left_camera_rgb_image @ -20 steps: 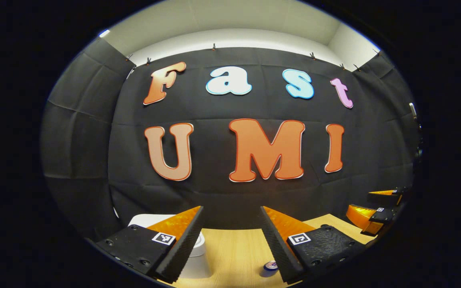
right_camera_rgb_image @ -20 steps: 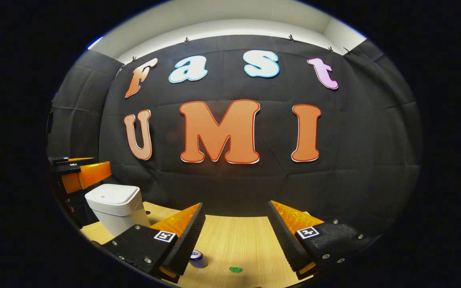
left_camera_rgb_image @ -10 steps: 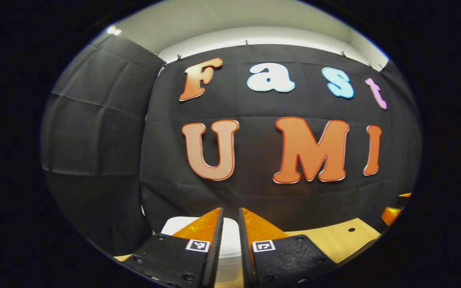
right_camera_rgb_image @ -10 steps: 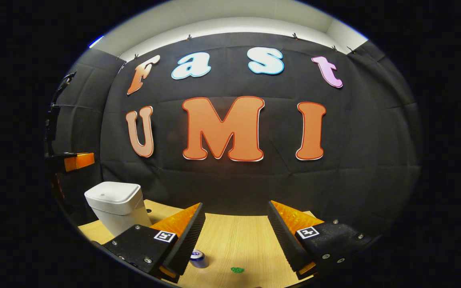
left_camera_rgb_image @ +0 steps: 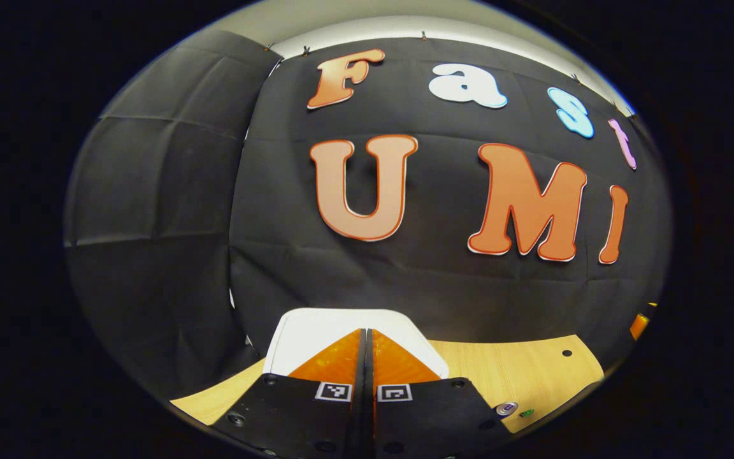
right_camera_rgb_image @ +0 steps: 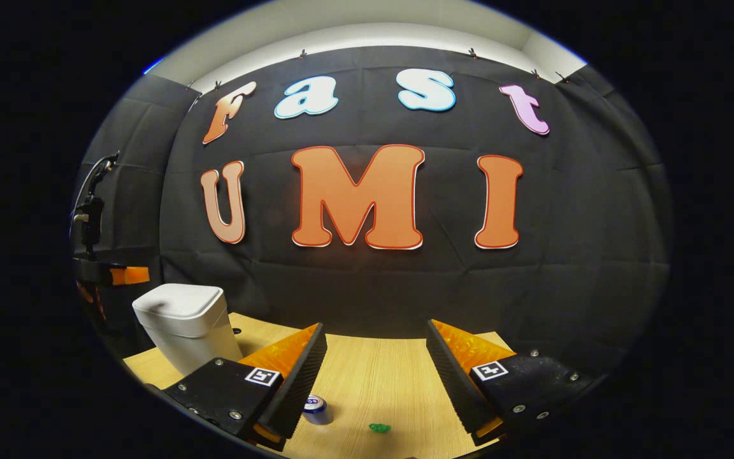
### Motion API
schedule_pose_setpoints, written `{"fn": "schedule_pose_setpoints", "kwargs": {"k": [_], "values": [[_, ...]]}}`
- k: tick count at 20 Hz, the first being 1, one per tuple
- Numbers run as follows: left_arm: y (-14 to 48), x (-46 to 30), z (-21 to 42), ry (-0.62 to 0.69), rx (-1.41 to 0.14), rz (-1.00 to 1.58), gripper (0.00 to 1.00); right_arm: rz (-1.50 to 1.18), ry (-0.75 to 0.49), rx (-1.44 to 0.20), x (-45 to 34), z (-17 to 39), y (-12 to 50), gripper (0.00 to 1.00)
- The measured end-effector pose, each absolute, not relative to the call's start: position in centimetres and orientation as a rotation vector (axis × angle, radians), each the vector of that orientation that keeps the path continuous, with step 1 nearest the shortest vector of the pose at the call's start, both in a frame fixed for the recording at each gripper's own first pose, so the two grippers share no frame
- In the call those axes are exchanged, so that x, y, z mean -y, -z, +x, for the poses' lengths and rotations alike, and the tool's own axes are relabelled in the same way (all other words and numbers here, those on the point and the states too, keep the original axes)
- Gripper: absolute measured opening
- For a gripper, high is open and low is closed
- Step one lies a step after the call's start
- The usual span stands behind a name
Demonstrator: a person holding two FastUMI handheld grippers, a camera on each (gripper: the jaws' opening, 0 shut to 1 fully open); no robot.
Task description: Press the lid of the desktop garbage bin to open it, pick up the crumpled paper on the desktop and throw it into the bin, then pick up the pop can on the desktop and drop it into the bin, and finally close the garbage bin lid.
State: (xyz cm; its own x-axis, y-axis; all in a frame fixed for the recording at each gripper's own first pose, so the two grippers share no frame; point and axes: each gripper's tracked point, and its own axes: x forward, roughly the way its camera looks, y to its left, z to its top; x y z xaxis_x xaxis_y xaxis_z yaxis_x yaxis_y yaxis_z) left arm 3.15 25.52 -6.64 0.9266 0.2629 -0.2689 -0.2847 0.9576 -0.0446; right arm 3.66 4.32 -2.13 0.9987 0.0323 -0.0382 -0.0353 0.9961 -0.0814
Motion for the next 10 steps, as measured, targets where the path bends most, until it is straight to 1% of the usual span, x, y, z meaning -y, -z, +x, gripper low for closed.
{"fn": "schedule_pose_setpoints", "kwargs": {"k": [5,8,9,10], "values": [[10.2,-24.6,3.3,-0.250,-0.347,-0.106,0.00,-0.081,-0.035,-0.052,-4.3,4.1,2.7,0.94],[11.6,-25.2,3.4,-0.262,-0.402,-0.091,0.00,-0.081,-0.040,-0.064,-4.3,4.0,3.1,0.94],[11.4,-25.3,3.8,-0.258,-0.372,-0.095,0.01,-0.083,-0.041,-0.065,-4.3,4.0,3.2,0.94],[11.0,-25.5,3.8,-0.267,-0.382,-0.092,0.00,-0.085,-0.041,-0.068,-4.2,4.1,3.3,0.94]]}}
